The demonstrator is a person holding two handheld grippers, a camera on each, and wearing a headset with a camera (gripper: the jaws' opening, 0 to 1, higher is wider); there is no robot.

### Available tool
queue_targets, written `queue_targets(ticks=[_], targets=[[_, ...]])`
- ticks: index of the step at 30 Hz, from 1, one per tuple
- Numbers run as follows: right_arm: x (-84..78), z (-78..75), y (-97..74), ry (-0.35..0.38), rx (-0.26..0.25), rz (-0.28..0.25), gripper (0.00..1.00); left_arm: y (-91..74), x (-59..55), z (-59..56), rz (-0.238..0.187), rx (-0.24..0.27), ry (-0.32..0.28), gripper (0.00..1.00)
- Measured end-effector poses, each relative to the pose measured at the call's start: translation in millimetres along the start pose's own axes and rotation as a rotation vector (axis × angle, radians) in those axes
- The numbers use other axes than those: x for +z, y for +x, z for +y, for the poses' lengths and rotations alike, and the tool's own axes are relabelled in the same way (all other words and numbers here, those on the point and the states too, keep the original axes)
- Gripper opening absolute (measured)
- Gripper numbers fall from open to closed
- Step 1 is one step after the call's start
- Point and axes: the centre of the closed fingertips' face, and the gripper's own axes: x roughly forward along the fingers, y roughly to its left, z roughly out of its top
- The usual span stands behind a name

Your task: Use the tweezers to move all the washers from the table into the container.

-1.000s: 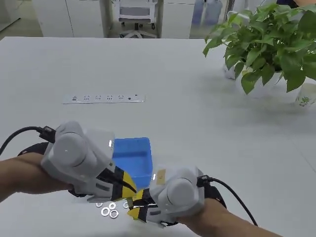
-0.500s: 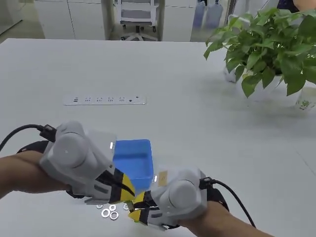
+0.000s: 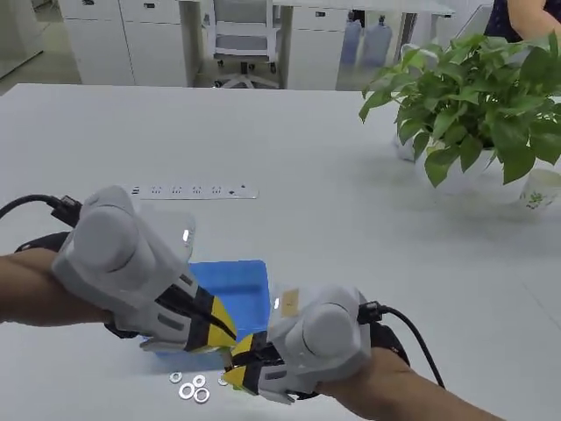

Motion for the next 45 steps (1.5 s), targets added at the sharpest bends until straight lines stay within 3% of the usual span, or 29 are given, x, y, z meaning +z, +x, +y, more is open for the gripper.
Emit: queue_targets(ticks=[11, 21, 33, 45], targets=[[22.1, -11.6, -4.6, -0.019, -0.012, -0.027, 0.09, -17.8, 10.5, 9.7, 0.006, 0.012, 0.022, 0.05], [35.1, -30.7, -6.2, -0.031, -0.03, -0.042, 0.09, -27.9, 14.9, 27.6, 0.014, 0.031, 0.029, 0.05], [39.2, -54.2, -1.1, -0.009, -0.053, -0.067, 0.09, -29.9, 11.1, 51.4, 0.029, 0.047, 0.051, 0.05], [30.7, -75.0, 6.9, 0.004, -0.07, -0.067, 0.09, -20.7, 3.7, 70.8, 0.026, 0.053, 0.055, 0.05]])
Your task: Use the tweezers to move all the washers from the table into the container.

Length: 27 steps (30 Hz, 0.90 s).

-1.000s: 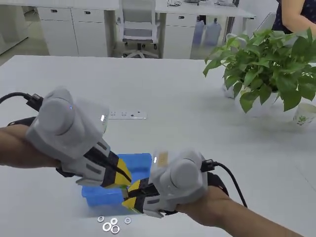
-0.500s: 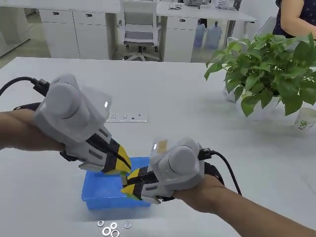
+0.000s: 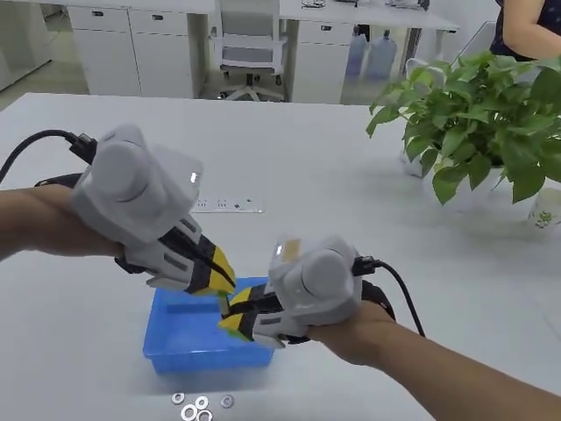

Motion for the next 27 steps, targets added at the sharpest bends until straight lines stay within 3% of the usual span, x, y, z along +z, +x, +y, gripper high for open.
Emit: queue_targets(ticks=[16, 27], targets=[[-26.0, -26.9, 15.8, 0.024, 0.006, 0.014, 0.1, 27.4, -16.1, 25.2, 0.015, -0.004, -0.01, 0.05], [-42.0, -35.2, 26.7, 0.043, 0.019, 0.038, 0.1, 42.7, -28.8, 33.2, 0.032, 0.0, -0.018, 0.05]])
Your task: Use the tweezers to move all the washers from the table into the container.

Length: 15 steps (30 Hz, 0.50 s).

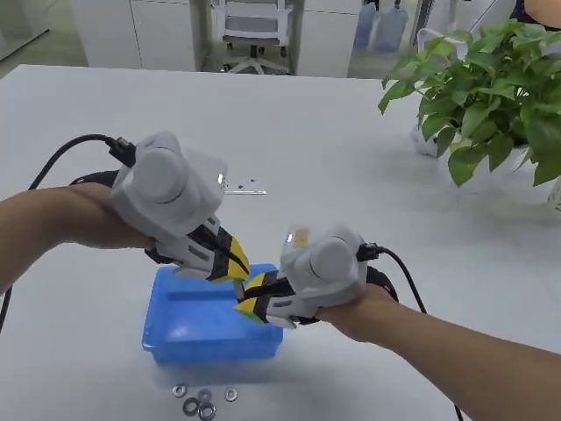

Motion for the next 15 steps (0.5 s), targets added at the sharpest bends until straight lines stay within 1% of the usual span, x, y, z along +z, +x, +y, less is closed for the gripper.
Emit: queue_targets(ticks=[9, 15], targets=[[-7.0, -0.3, 7.3, 0.001, 0.016, 0.014, 0.1, 6.4, -7.4, 1.2, 0.011, -0.021, -0.01, 0.05], [-10.3, -0.9, 10.0, -0.001, 0.017, 0.024, 0.1, 9.0, -11.2, 1.5, 0.013, -0.028, -0.015, 0.05]])
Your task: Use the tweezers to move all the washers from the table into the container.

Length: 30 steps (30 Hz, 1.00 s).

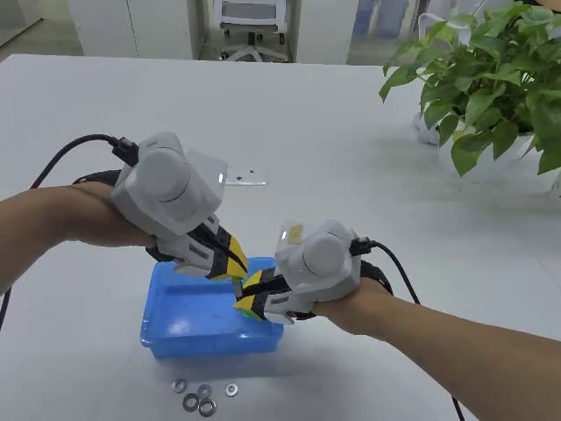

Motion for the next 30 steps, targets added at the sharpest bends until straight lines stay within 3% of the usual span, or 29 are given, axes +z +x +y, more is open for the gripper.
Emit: queue_targets(ticks=[15, 30], targets=[[-1.1, 0.5, -0.6, -0.003, 0.0, 0.006, 0.11, -0.1, -1.3, 0.4, 0.004, -0.003, 0.004, 0.05], [11.9, 8.8, -13.5, -0.035, -0.01, -0.008, 0.1, -14.8, 11.0, -8.3, 0.002, 0.003, 0.015, 0.05]])
